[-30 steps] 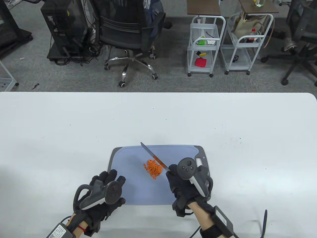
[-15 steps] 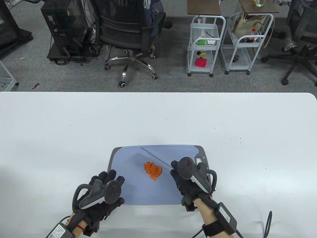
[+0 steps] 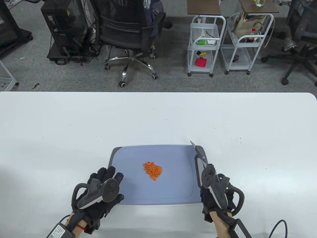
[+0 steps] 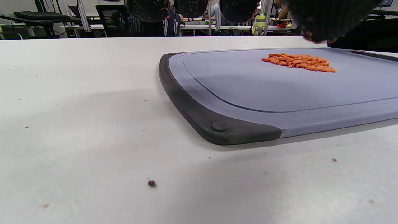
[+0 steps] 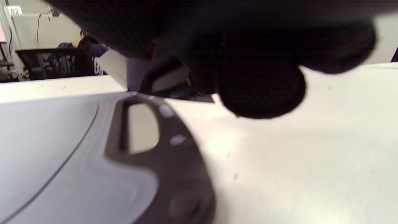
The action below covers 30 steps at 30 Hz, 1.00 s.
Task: Chop plasticine discs into granules with repetitive downward strikes
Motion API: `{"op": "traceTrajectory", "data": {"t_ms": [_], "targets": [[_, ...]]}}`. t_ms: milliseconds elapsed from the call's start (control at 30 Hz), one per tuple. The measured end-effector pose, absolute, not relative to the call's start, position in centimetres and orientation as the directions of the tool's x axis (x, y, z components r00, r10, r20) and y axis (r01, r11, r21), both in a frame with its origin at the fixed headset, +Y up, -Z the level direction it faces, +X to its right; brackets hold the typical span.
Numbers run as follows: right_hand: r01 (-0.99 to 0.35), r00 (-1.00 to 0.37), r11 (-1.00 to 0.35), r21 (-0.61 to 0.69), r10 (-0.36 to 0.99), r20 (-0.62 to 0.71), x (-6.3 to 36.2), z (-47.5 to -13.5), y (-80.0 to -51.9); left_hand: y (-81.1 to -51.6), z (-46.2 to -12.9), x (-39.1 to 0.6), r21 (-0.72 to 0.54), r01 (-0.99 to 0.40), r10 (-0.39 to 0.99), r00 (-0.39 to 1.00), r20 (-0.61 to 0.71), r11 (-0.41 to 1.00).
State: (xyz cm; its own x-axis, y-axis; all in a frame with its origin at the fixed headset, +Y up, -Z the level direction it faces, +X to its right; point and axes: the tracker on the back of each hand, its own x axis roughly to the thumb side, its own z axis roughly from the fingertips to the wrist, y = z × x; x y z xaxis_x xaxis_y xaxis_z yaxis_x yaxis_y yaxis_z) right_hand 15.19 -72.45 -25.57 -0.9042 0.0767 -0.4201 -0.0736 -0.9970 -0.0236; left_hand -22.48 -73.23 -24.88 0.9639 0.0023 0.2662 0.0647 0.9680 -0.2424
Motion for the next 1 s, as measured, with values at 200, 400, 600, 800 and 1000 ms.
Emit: {"op": "traceTrajectory", "data": {"t_ms": [200,400,600,800,1000], "targets": [[-0.053,-0.938,-0.995,0.087,0.020,-0.345,12.9,-26.1,-74.0,-73.6,-24.9,-22.7,-0.264,0.081,-0.009,0.964,0.264,0.961],[-0.040,-0.944,-0.992,0.122,-0.002,-0.330,12.5,-26.4,-74.4,-73.4,-24.8,-22.4,-0.258,0.080,-0.007,0.962,0.274,0.963],[-0.158,-0.938,-0.970,-0.184,0.205,-0.280,13.4,-24.6,-71.2,-73.2,-24.8,-22.3,-0.250,0.058,0.013,0.961,0.275,0.966],[-0.390,-0.918,-0.892,-0.231,0.395,0.023,12.6,-23.7,-70.2,-72.6,-24.7,-22.5,-0.192,0.036,0.018,0.962,0.272,0.981],[-0.354,-0.931,-0.930,-0.101,0.340,0.134,10.5,-23.9,-71.7,-72.3,-24.8,-23.1,-0.172,-0.002,0.044,0.970,0.240,0.985]]}}
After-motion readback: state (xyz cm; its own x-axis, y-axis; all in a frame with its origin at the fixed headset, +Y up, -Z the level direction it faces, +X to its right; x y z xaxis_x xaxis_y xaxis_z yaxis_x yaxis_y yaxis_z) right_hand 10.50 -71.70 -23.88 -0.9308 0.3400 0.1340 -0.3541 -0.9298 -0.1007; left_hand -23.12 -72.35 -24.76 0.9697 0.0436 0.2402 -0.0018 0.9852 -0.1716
